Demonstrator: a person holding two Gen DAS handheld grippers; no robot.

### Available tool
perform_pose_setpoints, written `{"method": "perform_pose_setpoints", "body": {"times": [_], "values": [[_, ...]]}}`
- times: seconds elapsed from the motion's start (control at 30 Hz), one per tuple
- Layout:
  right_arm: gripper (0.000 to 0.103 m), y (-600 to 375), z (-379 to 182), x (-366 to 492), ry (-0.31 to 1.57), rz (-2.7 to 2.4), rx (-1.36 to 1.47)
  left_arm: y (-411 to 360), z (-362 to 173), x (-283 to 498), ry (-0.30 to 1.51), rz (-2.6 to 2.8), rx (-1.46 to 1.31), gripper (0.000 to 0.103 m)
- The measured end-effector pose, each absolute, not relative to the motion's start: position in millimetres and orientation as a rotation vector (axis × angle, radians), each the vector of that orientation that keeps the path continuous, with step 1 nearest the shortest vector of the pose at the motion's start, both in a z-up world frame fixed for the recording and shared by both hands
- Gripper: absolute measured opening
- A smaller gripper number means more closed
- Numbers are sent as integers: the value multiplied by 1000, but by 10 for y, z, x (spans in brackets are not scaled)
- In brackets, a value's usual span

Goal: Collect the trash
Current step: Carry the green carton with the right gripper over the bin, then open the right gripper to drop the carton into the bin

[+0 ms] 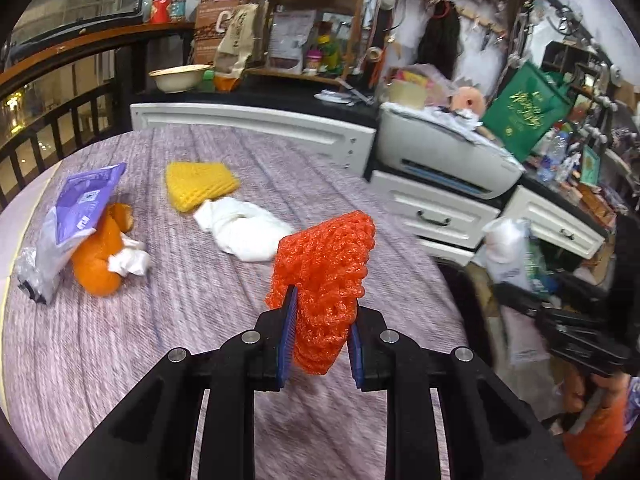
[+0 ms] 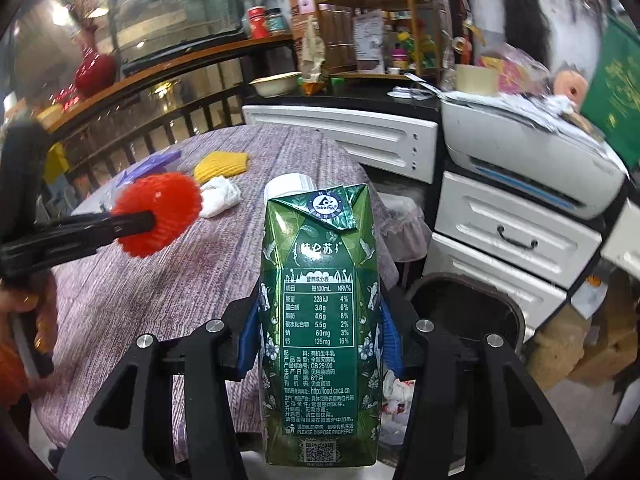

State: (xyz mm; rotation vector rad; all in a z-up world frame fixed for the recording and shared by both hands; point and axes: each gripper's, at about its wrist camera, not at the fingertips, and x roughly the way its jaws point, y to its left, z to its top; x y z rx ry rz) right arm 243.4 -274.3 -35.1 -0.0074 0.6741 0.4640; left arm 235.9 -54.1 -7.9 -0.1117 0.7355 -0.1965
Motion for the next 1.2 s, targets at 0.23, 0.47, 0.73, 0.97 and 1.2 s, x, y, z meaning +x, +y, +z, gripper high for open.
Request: {"method": "perform_pose_setpoints", "body": {"times": [0.23,0.47,0.73,0.97,1.2], "values": [[49,-2999,-512,2362,694,381,52,-872,13,2220,709,-295,-138,22],[50,-3320,-844,2472,766,255,94,-1266,-19,2256,716,-376,-147,22],[50,-3629,-1451,2935,920,94,117,-1610,-96,2334,738,-434,-144,22],[50,-3691,-1984,3322,1047,7,88,-1773,-115,2352,747,-463,-132,22],[50,-3769,-2351,3492,1131,-59,65,-1907,-163,2382,758,-482,-116,22]]}}
